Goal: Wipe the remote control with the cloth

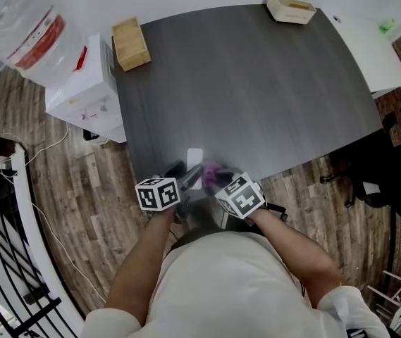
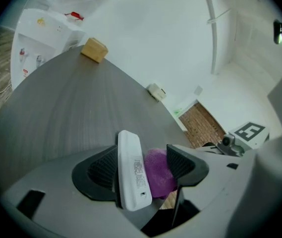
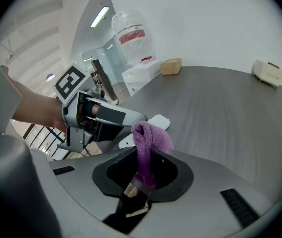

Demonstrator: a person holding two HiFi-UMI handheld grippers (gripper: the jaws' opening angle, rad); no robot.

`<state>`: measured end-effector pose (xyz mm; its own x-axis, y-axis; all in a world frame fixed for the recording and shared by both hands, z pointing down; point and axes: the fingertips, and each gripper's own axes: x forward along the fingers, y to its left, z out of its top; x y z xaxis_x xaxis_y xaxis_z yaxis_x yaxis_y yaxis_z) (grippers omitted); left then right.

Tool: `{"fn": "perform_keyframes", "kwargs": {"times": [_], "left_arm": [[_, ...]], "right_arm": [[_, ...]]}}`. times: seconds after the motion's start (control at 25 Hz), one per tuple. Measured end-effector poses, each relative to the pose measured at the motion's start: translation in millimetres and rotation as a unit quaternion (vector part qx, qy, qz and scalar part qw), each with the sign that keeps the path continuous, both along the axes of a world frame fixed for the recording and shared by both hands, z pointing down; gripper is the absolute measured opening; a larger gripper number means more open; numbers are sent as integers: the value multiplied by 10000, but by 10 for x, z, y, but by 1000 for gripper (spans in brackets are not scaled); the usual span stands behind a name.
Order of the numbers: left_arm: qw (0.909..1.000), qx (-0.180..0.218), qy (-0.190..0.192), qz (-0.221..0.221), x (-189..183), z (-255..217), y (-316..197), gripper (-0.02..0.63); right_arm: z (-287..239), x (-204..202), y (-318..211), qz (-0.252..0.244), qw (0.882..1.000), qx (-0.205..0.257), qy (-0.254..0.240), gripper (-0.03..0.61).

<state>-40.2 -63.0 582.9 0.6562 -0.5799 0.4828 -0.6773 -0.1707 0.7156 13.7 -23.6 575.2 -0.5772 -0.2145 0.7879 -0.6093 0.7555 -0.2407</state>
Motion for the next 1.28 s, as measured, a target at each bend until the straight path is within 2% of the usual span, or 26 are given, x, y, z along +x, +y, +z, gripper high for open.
{"fn": "perform_keyframes", "kwargs": {"times": [0.08, 0.12, 0.16, 0.2, 0.24, 0.28, 0.32, 0.4, 0.44, 0.48, 0.52, 0.56, 0.84, 0.92, 0.96, 1.04, 1.12, 1.16, 1.2, 1.24, 1.28], "left_arm": [[9995, -205, -201, 91, -46, 59, 86, 293], [9982, -288, -464, 228, -65, 102, 142, 293], [9948, -302, -871, 442, -77, 143, 199, 293], [9873, -229, -1398, 716, -75, 174, 246, 293], [9746, -74, -1990, 1023, -56, 195, 279, 293], [9565, 138, -2589, 1340, -20, 205, 295, 293], [9346, 369, -3136, 1638, 28, 208, 301, 293], [8935, 753, -3901, 2092, 141, 203, 301, 293], [8791, 868, -4111, 2249, 197, 210, 300, 293], [8697, 921, -4232, 2367, 247, 227, 300, 293], [8652, 924, -4287, 2431, 284, 249, 298, 293], [8649, 899, -4297, 2433, 298, 266, 292, 293], [8915, 688, -4005, 2003, 243, 282, 220, 293], [9038, 571, -3801, 1880, 212, 294, 201, 291], [9143, 490, -3609, 1775, 190, 300, 188, 293], [9441, 293, -2960, 1420, 132, 298, 157, 291], [9756, 64, -1969, 966, 77, 275, 125, 285], [9872, -74, -1412, 744, 55, 250, 111, 285], [9947, -222, -853, 528, 31, 218, 96, 285], [9983, -379, -297, 318, 7, 181, 78, 267], [9981, -540, 260, 117, -13, 145, 60, 231]], "right_arm": [[-6, 62, -12, 138, 9998, 23, 154, 78], [-4, 99, -27, 280, 9994, 22, 198, 78], [0, 146, -56, 497, 9986, 0, 190, 78], [0, 206, -97, 777, 9969, -48, 132, 78], [-8, 277, -143, 1079, 9941, -112, 47, 78], [-22, 355, -187, 1348, 9907, -167, -25, 78], [-34, 432, -222, 1543, 9878, -195, -55, 78], [-42, 553, -257, 1709, 9851, -179, -11, 78], [-42, 592, -262, 1731, 9848, -164, 17, 78], [-41, 619, -262, 1742, 9846, -157, 34, 78], [-40, 636, -257, 1747, 9845, -158, 44, 78], [-36, 640, -246, 1742, 9846, -165, 51, 78], [16, 574, -151, 1493, 9886, -150, 113, 78], [13, 548, -142, 1417, 9897, -122, 134, 78], [10, 531, -137, 1379, 9903, -118, 138, 78], [4, 481, -120, 1288, 9915, -138, 116, 78], [4, 406, -100, 1151, 9932, -172, 69, 78], [16, 357, -90, 1070, 9941, -195, 35, 78], [37, 296, -81, 992, 9948, -237, -22, 78], [52, 225, -71, 933, 9951, -314, -103, 78], [50, 146, -57, 902, 9948, -434, -199, 78]]}}
